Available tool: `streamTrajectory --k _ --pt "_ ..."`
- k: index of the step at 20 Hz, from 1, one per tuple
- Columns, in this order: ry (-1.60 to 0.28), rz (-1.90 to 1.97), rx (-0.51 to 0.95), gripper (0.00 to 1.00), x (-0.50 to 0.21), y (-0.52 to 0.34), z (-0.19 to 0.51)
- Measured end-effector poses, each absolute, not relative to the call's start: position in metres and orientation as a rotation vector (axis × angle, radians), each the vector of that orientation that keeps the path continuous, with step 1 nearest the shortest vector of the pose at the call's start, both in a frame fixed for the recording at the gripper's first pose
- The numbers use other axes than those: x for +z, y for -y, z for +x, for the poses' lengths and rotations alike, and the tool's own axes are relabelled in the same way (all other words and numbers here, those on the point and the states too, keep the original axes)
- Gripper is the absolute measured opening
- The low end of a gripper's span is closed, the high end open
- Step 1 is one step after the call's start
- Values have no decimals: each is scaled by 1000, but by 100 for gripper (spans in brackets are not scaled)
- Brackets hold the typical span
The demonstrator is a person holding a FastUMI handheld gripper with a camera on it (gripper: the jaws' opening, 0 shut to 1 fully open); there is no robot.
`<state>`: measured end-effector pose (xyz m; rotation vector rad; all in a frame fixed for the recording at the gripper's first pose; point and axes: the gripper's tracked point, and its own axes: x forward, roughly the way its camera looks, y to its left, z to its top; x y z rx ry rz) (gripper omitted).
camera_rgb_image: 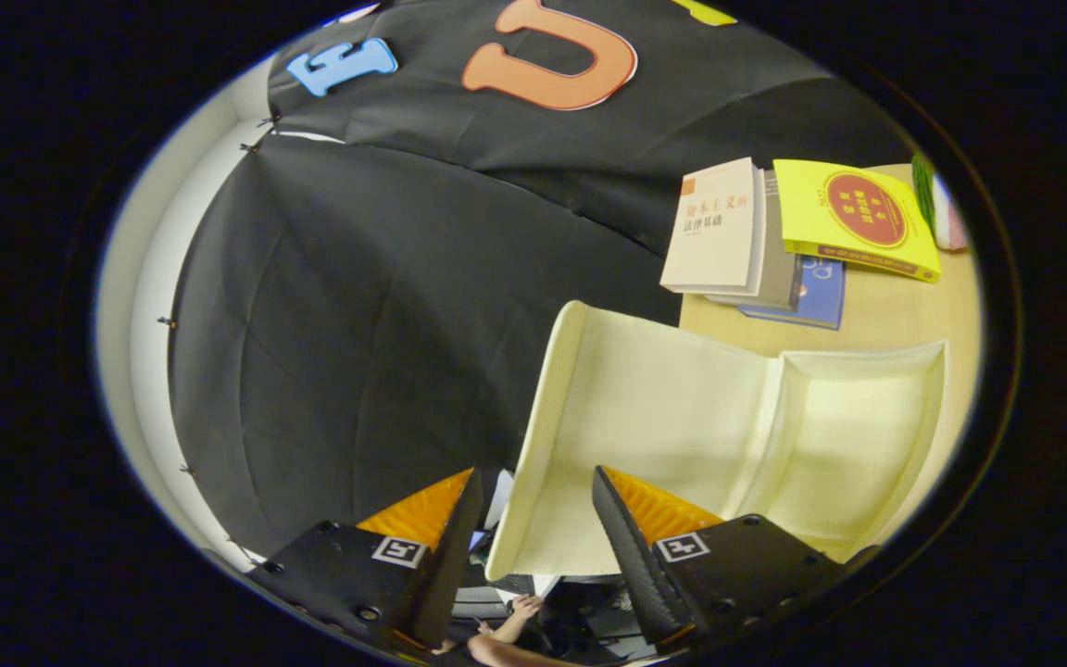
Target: Open the storage box then place both shoes into the box .Put the left shoe in first, then the right shoe, with the right side of both shoes facing outward in a uniform manner.
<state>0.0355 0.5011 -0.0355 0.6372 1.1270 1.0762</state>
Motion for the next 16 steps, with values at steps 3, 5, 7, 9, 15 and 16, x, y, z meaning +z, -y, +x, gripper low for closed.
streamTrajectory --k 3,5,7,9,15,16 --pt "-1143 628 1060 87 -40 -501 33" --pt "-1153 594 1033 88 -49 -486 35" --pt "-1162 550 990 89 -60 -463 41" --pt "-1180 504 934 91 -78 -435 46" --pt "-1163 239 705 95 -147 -312 71" --pt "-1170 206 668 95 -159 -290 73"
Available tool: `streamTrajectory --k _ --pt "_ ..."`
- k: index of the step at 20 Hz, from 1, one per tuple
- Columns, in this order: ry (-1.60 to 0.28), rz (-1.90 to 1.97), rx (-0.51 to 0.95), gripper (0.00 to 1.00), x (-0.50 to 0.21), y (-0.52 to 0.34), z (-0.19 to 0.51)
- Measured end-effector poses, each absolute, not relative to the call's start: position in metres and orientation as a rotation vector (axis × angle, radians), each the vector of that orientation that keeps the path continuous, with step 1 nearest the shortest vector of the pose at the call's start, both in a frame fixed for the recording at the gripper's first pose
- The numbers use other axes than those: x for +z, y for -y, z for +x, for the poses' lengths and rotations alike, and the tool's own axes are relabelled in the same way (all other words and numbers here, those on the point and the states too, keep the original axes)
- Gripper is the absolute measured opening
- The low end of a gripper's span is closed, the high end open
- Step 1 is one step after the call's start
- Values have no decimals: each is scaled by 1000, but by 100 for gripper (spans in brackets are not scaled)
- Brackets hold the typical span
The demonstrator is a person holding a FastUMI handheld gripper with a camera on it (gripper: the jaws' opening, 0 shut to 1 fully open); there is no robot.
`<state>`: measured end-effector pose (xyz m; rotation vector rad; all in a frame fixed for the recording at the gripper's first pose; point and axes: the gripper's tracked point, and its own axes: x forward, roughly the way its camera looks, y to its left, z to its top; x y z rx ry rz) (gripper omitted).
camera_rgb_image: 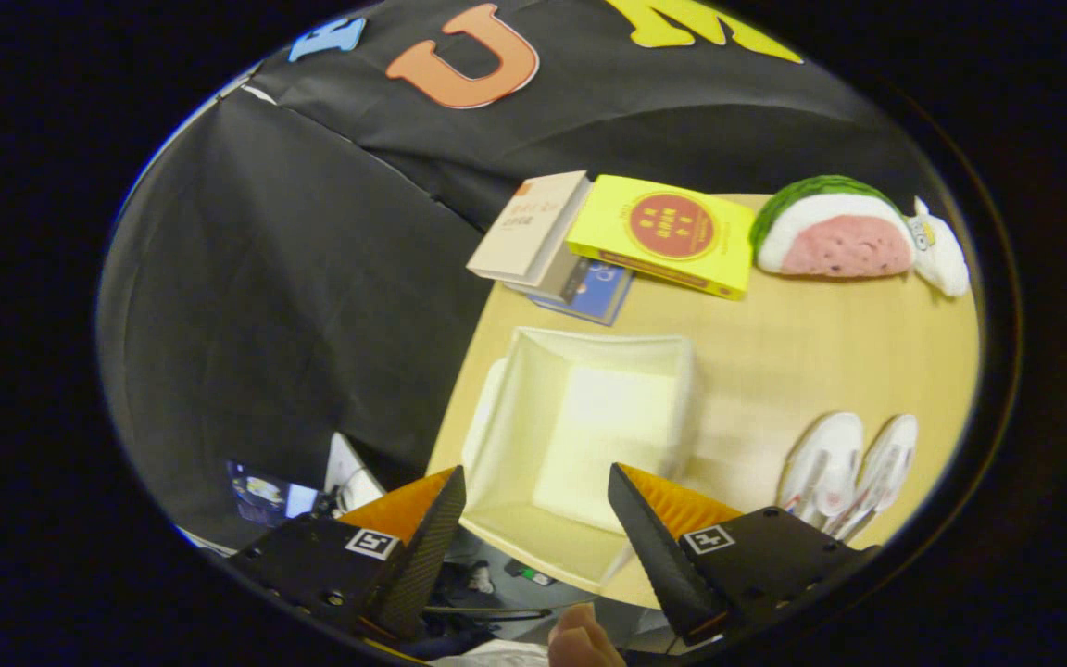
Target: Open the storage box then place both shoes into the box .Put the left shoe in first, then the right shoe, with the right side of both shoes facing outward in a uniform manner.
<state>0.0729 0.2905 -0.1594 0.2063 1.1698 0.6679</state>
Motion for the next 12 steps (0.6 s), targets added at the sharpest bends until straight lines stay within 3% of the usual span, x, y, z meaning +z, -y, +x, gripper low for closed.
streamTrajectory --k 6,12 --pt "-1219 91 453 96 -224 -166 70" --pt "-1274 -156 390 97 -285 -88 48"
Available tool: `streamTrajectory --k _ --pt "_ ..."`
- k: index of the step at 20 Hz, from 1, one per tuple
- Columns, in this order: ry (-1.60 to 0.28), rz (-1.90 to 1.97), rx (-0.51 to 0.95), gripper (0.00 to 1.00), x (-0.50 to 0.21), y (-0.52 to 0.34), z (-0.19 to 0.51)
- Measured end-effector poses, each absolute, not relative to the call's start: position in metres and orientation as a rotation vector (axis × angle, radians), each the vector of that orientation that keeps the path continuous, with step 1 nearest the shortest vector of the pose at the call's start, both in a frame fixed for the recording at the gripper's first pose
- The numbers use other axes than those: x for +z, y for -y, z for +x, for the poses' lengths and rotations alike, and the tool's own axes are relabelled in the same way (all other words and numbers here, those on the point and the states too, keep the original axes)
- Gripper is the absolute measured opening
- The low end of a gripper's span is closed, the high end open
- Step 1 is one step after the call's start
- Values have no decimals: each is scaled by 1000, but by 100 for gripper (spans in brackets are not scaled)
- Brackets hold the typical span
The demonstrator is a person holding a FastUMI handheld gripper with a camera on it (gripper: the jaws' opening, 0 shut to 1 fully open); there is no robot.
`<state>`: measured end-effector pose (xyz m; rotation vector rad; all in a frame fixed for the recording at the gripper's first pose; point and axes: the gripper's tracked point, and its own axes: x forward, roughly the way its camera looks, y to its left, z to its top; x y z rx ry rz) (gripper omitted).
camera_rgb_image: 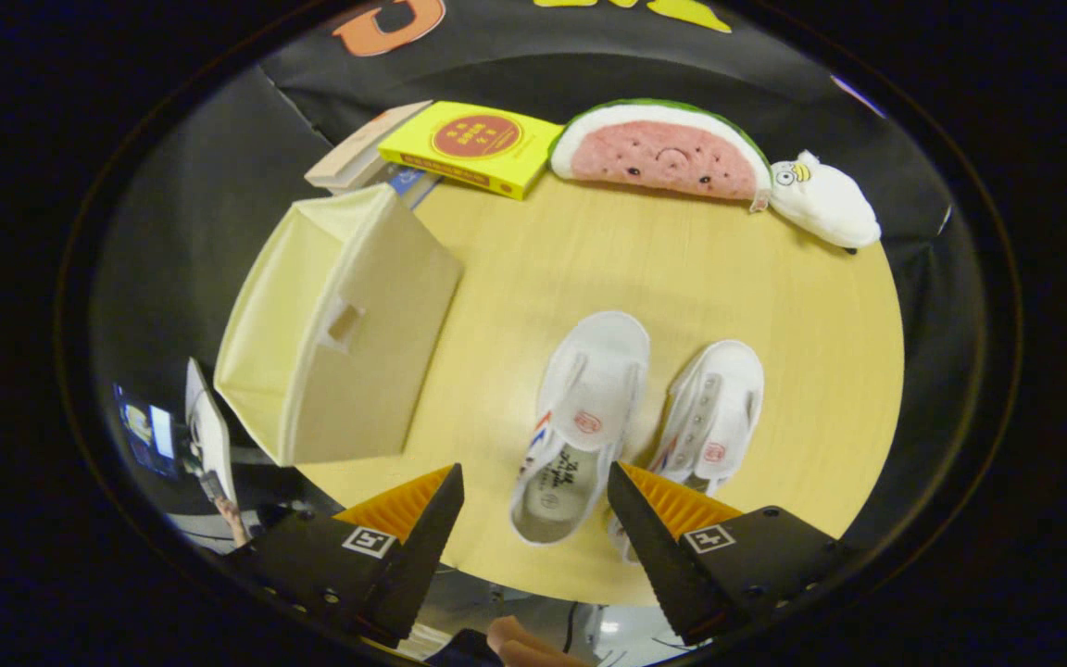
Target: Open the storage box then place both shoes into the box .Put the left shoe in first, then the right shoe, with the right side of both shoes facing outward in a uniform manner.
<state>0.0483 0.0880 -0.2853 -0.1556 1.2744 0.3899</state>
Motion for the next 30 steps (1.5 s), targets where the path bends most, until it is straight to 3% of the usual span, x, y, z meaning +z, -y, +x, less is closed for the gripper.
streamTrajectory --k 5,9,14,16,18,20,30 --pt "-1275 -212 332 94 -318 -70 65" --pt "-1315 -183 254 80 -347 -66 84" --pt "-1378 -63 261 25 -383 -72 91" --pt "-1349 -70 271 29 -390 -68 95" --pt "-1357 23 263 8 -388 -68 94" --pt "-1376 97 253 1 -387 -68 92" --pt "-1316 245 327 0 -284 -94 60"
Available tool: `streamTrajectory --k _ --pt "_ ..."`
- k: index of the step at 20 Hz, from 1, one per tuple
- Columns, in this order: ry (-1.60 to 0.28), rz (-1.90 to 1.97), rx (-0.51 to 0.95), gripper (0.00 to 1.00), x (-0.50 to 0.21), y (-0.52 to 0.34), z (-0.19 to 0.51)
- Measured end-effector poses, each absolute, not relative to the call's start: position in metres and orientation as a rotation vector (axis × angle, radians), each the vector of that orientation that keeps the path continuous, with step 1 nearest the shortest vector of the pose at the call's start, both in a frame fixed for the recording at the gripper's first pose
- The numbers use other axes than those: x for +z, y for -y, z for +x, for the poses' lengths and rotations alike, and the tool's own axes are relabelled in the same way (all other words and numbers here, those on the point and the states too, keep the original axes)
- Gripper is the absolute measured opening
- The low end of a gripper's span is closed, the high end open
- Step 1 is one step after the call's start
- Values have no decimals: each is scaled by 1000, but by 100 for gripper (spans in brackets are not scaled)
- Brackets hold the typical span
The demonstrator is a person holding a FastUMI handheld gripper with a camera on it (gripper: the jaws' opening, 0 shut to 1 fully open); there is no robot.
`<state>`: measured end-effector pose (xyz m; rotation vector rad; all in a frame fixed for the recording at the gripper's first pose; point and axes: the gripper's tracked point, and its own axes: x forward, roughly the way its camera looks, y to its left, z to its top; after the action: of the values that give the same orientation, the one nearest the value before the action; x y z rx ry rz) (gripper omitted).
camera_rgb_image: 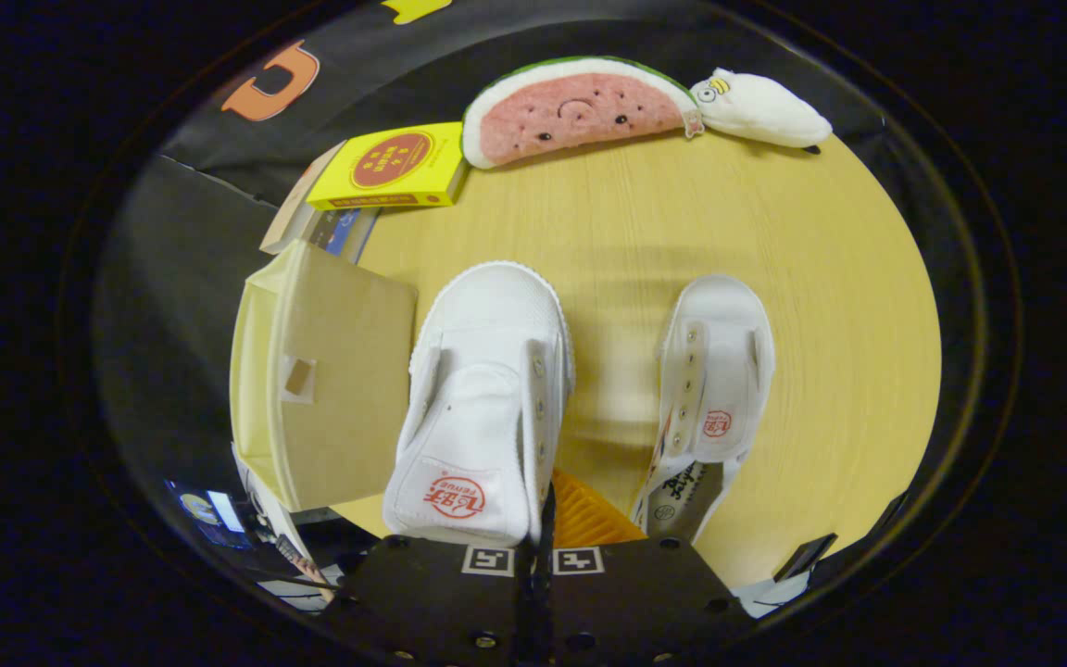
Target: Open the storage box then place both shoes into the box .Put the left shoe in first, then the right shoe, with the right side of both shoes facing outward in a uniform manner.
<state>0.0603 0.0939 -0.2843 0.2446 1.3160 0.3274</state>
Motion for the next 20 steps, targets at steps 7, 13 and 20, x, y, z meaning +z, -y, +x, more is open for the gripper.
streamTrajectory --k 7,13,20 --pt "-1191 269 412 1 -179 -169 45" --pt "-1191 271 438 1 -164 -268 45" --pt "-1210 349 359 1 -220 -360 54"
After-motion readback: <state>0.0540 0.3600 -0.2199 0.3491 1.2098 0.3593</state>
